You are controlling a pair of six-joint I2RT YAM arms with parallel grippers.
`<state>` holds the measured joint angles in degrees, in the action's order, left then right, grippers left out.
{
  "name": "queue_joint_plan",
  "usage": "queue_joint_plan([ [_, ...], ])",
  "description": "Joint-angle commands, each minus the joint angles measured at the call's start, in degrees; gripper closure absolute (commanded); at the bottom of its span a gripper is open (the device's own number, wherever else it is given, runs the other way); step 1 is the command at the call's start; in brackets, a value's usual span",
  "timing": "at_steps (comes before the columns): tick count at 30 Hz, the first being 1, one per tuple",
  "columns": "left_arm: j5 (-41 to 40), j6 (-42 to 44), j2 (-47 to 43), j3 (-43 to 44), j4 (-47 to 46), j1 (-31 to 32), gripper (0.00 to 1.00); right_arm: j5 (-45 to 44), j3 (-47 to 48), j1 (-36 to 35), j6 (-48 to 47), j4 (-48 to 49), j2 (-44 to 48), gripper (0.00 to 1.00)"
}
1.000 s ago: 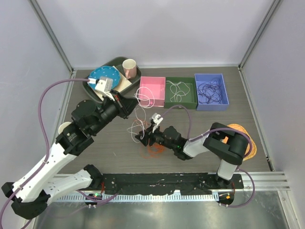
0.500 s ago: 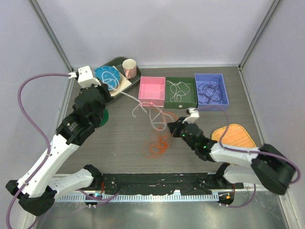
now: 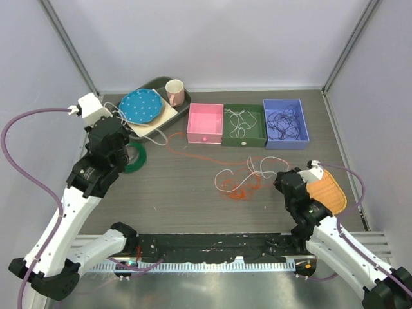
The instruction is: Untangle the cables
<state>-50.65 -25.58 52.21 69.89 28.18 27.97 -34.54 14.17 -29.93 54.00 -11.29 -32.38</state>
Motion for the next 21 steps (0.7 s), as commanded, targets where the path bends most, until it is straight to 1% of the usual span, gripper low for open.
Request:
queue_joint_plan([
  [1,-1.2,-0.7,0.8,0.8,-0.6,-0.5,1.00,-3.9,3.0,1.0,0.6,-7.9,-0.2,0.99],
  [2,-0.2,-0.6,1.0,1.0,-0.6,-0.6,1.00,-4.4,3.5,1.1,-0.7,-8.0,-0.4,0.99],
  [3,-0.8,-0.5,1.3,1.3,-0.1,-0.6,1.00,-6.7,4.1,1.0,-0.8,-9.2,-0.6,0.99],
  [4,-2.3,-0.3,2.2,1.7,0.5,-0.7,1.00,-9.1,5.5,1.3,0.8,-13.4,-0.4,0.99],
  [5,-3.7,-0.5,2.4,2.5,1.2,-0.7,1.00,-13.6,6.1,1.5,1.7,-15.8,-0.1,0.99],
  [6,-5.6,-0.4,2.6,2.9,2.0,-1.1,1.00,-15.0,6.8,1.8,2.5,-18.0,0.3,0.99],
  [7,-5.7,-0.4,2.6,3.1,2.0,-1.3,1.00,-15.7,8.0,2.2,3.2,-21.3,1.2,0.99],
  [9,-6.0,-0.1,2.0,2.5,0.8,-2.0,1.00,-17.9,8.9,3.1,3.8,-23.4,2.0,0.99],
  [12,-7.7,0.2,1.9,2.4,0.9,-3.4,1.00,-22.0,10.8,4.3,6.0,-29.1,3.4,0.99],
  [15,-9.5,0.0,1.9,2.4,1.3,-4.0,1.00,-26.3,12.9,4.9,6.6,-32.4,5.2,0.99],
  [18,-5.4,0.6,1.8,1.3,-0.8,-4.1,1.00,-25.6,14.3,4.9,3.8,-32.4,5.8,0.99],
  [20,-6.6,0.6,2.6,2.0,-0.5,-4.2,1.00,-26.9,14.2,4.9,4.2,-33.2,6.3,0.99],
  [21,-7.3,0.4,3.1,2.6,1.2,-4.4,1.00,-26.5,14.1,4.9,4.5,-33.1,6.4,0.99],
])
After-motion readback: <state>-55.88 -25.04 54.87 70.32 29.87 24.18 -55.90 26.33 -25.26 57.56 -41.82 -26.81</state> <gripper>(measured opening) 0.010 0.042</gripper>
